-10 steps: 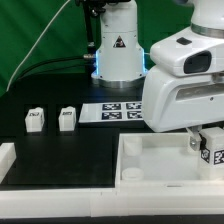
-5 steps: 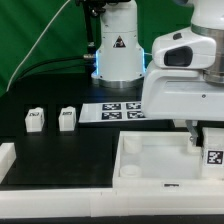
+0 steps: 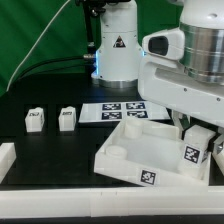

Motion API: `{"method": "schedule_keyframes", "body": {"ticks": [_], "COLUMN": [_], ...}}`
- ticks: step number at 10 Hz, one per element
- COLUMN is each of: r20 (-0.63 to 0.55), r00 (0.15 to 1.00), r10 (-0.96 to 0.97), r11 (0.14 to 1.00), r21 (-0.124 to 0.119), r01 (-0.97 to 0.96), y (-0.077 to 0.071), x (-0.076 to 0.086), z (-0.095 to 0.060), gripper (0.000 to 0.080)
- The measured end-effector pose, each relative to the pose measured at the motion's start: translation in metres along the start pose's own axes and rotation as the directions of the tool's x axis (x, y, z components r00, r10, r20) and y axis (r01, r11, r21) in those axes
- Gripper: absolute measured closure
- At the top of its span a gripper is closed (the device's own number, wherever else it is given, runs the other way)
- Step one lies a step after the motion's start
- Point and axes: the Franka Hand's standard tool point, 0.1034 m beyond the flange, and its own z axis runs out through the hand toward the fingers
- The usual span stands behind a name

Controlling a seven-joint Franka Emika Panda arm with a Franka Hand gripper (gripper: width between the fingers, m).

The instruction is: Assemble one leg

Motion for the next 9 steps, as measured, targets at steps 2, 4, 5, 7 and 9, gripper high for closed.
{"method": "schedule_keyframes", "body": {"ticks": [2, 4, 5, 7, 9], "r20": [-0.013, -0.018, -0.018, -0.018, -0.018], "r00": [0.983, 0.987, 0.987, 0.987, 0.987], "r10": [0.185, 0.160, 0.160, 0.160, 0.160], "r11": [0.982, 0.986, 0.986, 0.986, 0.986], "r21": [-0.029, -0.037, -0.037, -0.037, -0.037], "r01": [-0.185, -0.161, -0.161, -0.161, -0.161], "y": [0.0089, 0.0108, 0.0107, 0.0107, 0.0107], "x": [0.0027, 0.0038, 0.0037, 0.0037, 0.0037], "z": [0.0007, 0.0014, 0.0014, 0.0014, 0.0015], "gripper": [0.0498, 0.0488, 0.0310, 0.0203, 0.0152]}}
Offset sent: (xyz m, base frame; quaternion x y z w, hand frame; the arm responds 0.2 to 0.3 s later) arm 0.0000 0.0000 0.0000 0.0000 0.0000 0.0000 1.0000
